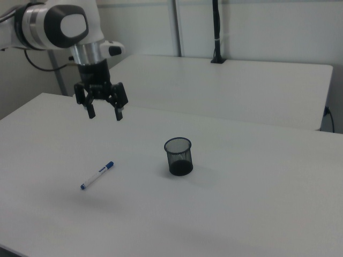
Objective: Insert the marker
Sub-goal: 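Move the open gripper over the blue-capped white marker and lower, then close the gripper on the marker's middle, then lift the marker and carry it over the black mesh cup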
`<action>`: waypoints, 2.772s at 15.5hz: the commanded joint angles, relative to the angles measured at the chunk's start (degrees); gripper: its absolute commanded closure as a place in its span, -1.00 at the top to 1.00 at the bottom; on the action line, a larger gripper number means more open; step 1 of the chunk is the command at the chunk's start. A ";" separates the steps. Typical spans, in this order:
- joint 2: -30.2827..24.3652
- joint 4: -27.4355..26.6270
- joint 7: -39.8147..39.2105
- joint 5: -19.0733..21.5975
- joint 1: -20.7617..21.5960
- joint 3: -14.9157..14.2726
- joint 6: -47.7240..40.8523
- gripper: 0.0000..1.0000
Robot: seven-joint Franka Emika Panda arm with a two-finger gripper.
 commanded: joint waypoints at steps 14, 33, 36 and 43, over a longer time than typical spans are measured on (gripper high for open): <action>12.08 -14.90 21.40 0.72 1.59 8.18 31.48 0.85; 20.62 -14.46 25.98 -4.37 3.79 8.18 38.96 -0.39; 20.36 -14.37 25.98 -4.99 3.70 8.18 39.22 -0.72; 14.66 -11.30 25.81 -4.82 -0.07 8.18 39.05 -0.77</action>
